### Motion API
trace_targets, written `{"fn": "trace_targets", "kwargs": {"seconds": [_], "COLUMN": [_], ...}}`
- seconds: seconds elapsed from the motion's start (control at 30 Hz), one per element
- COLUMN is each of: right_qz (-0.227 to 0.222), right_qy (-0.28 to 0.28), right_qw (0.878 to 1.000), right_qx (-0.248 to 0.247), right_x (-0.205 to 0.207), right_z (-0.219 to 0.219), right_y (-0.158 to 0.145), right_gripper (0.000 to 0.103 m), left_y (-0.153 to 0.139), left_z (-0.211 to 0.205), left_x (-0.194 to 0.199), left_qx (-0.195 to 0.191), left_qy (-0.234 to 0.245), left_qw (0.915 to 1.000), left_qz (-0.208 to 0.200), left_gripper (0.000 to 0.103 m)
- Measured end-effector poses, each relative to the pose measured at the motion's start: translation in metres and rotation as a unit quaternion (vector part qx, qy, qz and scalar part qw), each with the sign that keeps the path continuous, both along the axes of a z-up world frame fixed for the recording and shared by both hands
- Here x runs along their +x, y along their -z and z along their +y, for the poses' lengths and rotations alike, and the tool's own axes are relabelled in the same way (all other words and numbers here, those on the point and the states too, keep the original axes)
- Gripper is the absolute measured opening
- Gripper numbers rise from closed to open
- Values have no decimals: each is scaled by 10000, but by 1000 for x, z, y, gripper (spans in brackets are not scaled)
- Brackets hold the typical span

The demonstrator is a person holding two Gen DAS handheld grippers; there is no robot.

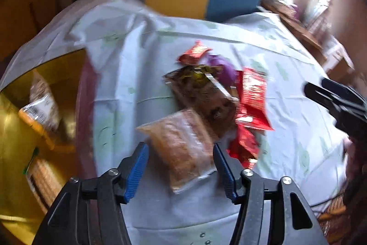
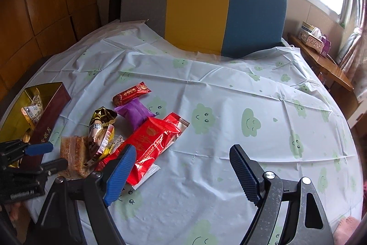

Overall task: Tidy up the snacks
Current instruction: 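Grasp the clear bag of brown bread cake with the left tool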

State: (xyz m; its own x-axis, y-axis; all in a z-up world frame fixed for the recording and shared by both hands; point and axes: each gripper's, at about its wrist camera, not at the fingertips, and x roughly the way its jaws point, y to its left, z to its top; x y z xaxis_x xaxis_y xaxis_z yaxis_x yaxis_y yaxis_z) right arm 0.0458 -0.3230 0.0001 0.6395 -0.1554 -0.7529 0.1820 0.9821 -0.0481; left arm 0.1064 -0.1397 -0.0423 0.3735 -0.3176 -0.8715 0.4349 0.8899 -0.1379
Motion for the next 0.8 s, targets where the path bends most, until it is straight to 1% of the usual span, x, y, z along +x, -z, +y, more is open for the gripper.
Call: {"fn": "trace_targets", "kwargs": {"seconds": [0.1, 0.17, 0.23, 0.3, 0.4, 0.43, 0.5, 0.57, 0.63, 0.73, 0.8], "right_qz": [-25, -37, -45, -51, -46, -42, -31, 4, 66, 240, 444], "right_qy": [-23, -19, -3, 14, 14, 15, 4, -43, -137, -349, -538], "right_qw": [10000, 10000, 10000, 10000, 10000, 10000, 10000, 9999, 9996, 9981, 9949], "right_qx": [-3, 27, 51, 66, 78, 76, 89, 134, 227, 456, 733], "right_x": [-1, -1, -1, -1, 0, 0, 0, 1, 2, 5, 8], "right_z": [1, 0, 0, -1, -1, -1, -1, 0, 2, 6, 8], "right_y": [-1, -2, -3, -3, -3, -3, -2, -1, 1, 8, 15], "right_gripper": [84, 84, 85, 85, 85, 85, 85, 85, 85, 85, 85], "left_y": [7, 11, 16, 21, 27, 28, 32, 33, 31, 23, 15], "left_z": [-2, -6, -11, -16, -22, -23, -22, -22, -23, -16, -11], "left_x": [7, 11, 15, 18, 21, 22, 24, 20, 13, 0, -9], "left_qx": [110, 121, 224, 224, 277, 238, 146, 133, 203, 188, 208], "left_qy": [-147, -197, -258, -272, -321, -344, -411, -375, -266, -288, -332], "left_qw": [9997, 9994, 9991, 9988, 9986, 9985, 9983, 9989, 9994, 9993, 9987], "left_qz": [175, 258, 258, 339, 329, 345, 385, 260, 107, -132, -315], "left_gripper": [62, 67, 70, 70, 70, 70, 63, 62, 61, 61, 61]}}
